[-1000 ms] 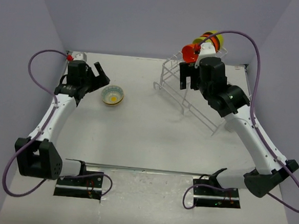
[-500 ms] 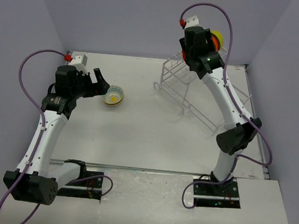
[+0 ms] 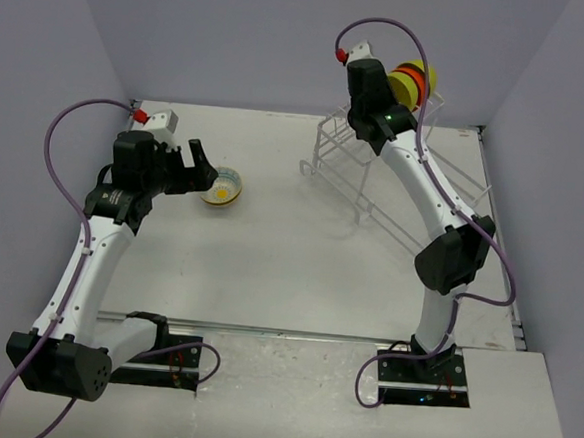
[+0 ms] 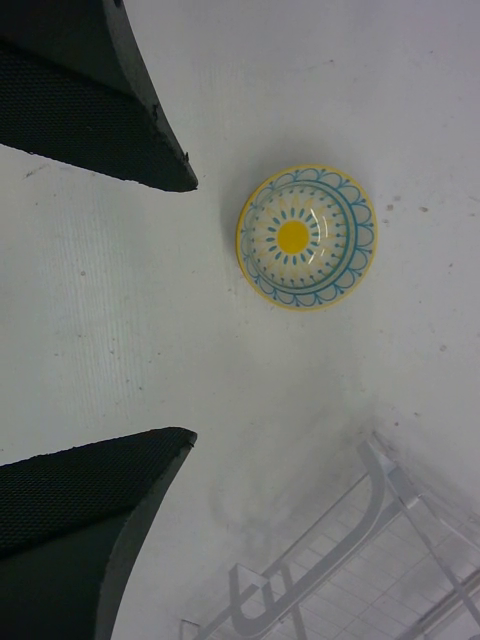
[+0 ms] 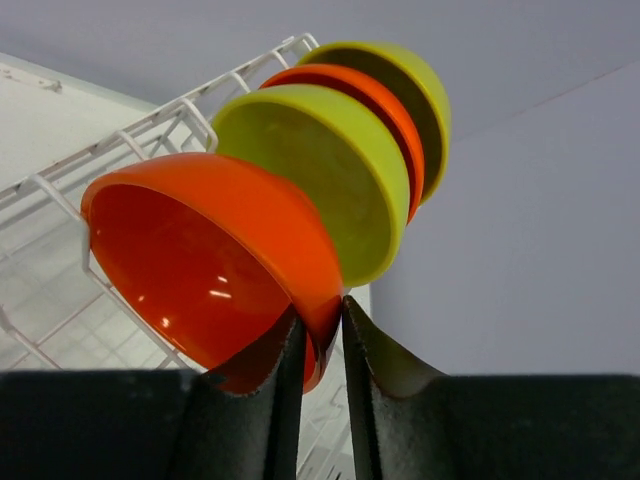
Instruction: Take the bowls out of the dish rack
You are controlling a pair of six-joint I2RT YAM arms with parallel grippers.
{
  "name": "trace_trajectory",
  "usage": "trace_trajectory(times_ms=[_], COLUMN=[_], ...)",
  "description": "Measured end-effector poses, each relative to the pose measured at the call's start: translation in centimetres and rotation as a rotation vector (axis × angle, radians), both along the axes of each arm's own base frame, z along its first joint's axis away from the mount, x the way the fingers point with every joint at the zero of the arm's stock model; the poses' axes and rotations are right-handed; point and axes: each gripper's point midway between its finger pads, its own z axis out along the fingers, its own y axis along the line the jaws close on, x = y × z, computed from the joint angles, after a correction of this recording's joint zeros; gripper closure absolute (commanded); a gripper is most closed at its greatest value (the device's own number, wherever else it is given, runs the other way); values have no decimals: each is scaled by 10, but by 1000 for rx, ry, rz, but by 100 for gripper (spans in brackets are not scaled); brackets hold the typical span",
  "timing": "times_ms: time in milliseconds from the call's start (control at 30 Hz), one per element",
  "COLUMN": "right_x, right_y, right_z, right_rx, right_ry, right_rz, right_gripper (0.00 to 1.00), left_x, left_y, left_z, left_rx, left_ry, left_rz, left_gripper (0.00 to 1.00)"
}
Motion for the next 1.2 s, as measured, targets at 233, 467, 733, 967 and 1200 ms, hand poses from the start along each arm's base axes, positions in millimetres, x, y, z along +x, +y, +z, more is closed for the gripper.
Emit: trace_trajectory(times_ms=[233,467,733,967,1200], right_x=[2,1,-7,-24,-61], right_y=[-7,-7,-10,-18,45], right_z=[-6,-4,10,36,14], right_rx=[-53,-71,-95,-41,349], right_ry=[-24,-58,-73,-132,24], right_rz=[-48,-51,-60,-110,146], right_gripper=[93,100,100,100,100], left_x=[0,0,1,-8,-12], left_y=[-2,-3,-27,-95,-154], left_z=[-1,-3,-7,26,91], left_rx=[5,10,47,45,-44], left_ry=[1,7,17,-69,-265], left_rz=[-6,-8,-63,-253,-402], left_gripper=[0,0,0,0,0])
